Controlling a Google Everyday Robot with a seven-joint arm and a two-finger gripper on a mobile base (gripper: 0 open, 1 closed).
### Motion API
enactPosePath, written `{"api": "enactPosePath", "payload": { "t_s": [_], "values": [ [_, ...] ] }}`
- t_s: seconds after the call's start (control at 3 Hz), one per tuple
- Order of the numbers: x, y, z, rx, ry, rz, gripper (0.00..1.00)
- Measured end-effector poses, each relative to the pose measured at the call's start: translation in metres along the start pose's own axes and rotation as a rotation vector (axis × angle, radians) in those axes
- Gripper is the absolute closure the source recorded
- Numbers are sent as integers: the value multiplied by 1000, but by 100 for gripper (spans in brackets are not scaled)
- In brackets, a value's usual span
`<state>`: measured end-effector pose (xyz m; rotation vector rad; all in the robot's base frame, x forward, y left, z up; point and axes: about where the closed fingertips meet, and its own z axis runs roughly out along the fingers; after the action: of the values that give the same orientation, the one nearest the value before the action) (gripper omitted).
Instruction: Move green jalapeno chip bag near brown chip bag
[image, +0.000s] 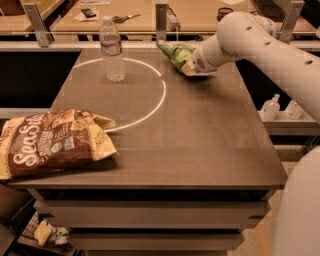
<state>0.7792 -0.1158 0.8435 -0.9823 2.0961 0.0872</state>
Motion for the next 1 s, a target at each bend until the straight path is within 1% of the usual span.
{"api": "enactPosePath", "payload": {
  "t_s": [0.67,1.0],
  "values": [
    [4,-4,-43,32,35,30,100],
    [10,1,-67,28,31,56,100]
  ]
}}
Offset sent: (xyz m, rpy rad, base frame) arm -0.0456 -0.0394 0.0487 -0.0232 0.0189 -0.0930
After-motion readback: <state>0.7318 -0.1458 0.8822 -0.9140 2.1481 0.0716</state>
